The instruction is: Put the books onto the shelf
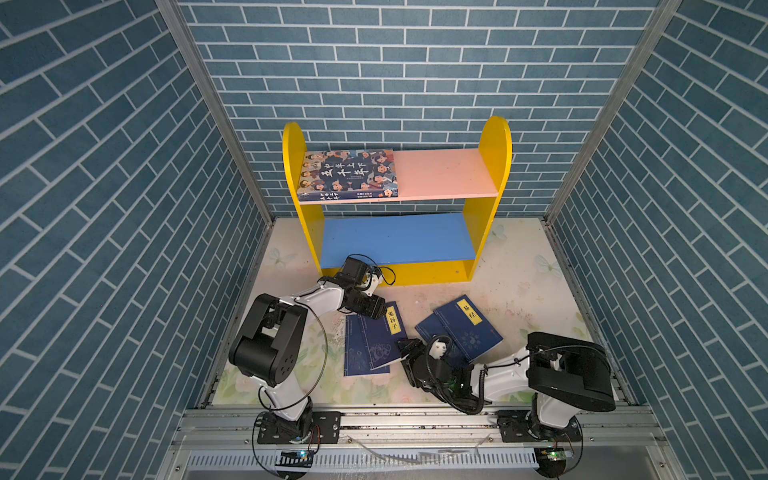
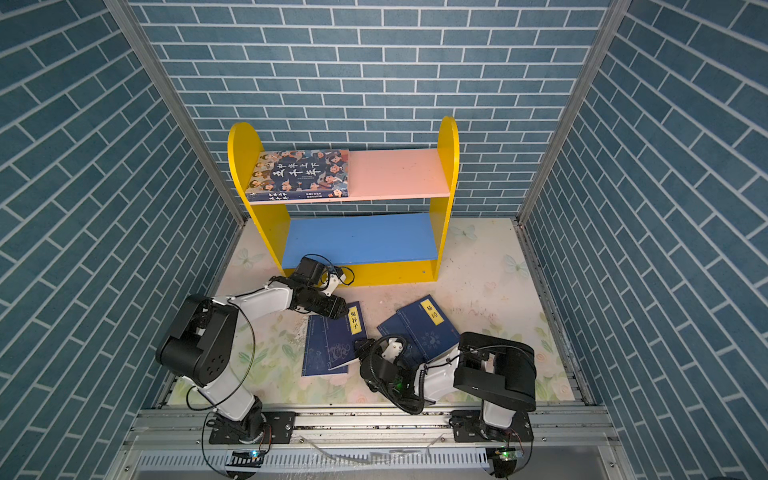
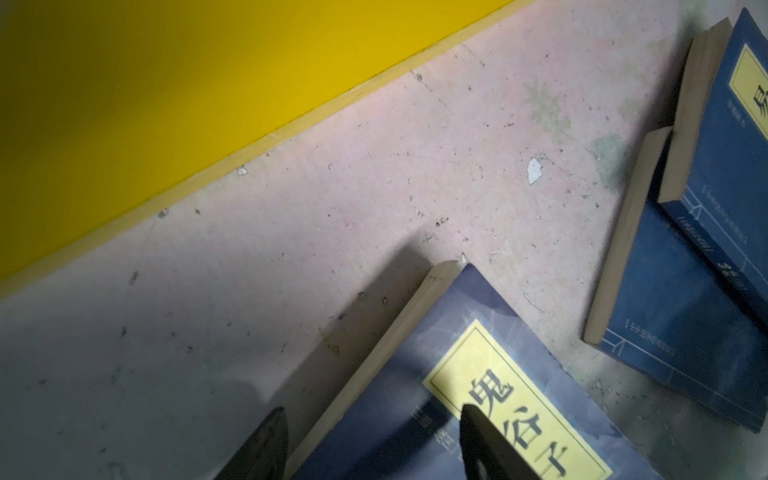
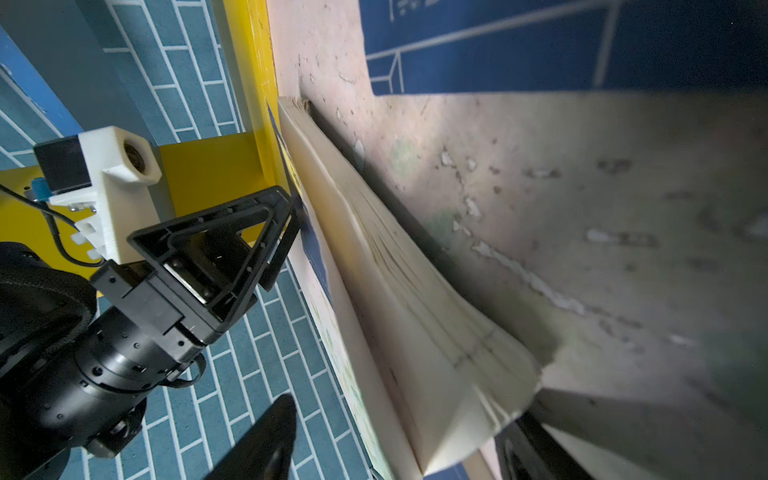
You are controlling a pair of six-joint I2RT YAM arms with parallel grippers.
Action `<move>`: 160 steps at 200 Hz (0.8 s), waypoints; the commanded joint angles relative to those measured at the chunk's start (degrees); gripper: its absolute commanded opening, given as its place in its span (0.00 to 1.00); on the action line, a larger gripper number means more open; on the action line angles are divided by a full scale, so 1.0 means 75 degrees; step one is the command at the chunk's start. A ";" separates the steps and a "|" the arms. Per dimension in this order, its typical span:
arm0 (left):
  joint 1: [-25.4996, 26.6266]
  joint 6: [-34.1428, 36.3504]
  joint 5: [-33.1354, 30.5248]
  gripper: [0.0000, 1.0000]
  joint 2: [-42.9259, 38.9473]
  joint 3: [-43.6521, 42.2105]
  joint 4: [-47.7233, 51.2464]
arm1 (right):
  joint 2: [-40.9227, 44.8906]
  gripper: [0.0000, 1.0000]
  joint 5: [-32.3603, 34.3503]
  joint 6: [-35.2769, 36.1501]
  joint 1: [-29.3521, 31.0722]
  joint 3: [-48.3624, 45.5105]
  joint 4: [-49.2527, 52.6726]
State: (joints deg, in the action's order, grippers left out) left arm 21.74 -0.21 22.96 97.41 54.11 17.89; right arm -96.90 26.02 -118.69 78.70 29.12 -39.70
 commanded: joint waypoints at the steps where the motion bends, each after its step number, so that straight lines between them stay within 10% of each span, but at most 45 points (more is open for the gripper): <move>1: 0.0057 0.0084 0.0249 0.67 0.0070 0.0098 0.0397 | -0.0380 0.76 -0.0505 -0.0542 -0.0028 -0.0151 0.1206; 98: 0.0070 0.0086 0.0525 0.66 -0.0125 0.0122 0.0813 | -0.0779 0.74 -0.0245 -0.0498 -0.0072 -0.0121 0.0592; 160: 0.0071 0.0097 0.0703 0.66 -0.0264 0.0104 0.0966 | -0.0483 0.56 -0.0013 -0.0105 -0.0065 -0.0262 0.0796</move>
State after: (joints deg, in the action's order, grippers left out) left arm 21.74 -0.16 25.56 96.68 54.22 21.71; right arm -99.63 25.26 -118.61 78.48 29.54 -42.85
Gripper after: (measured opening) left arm 0.663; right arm 0.599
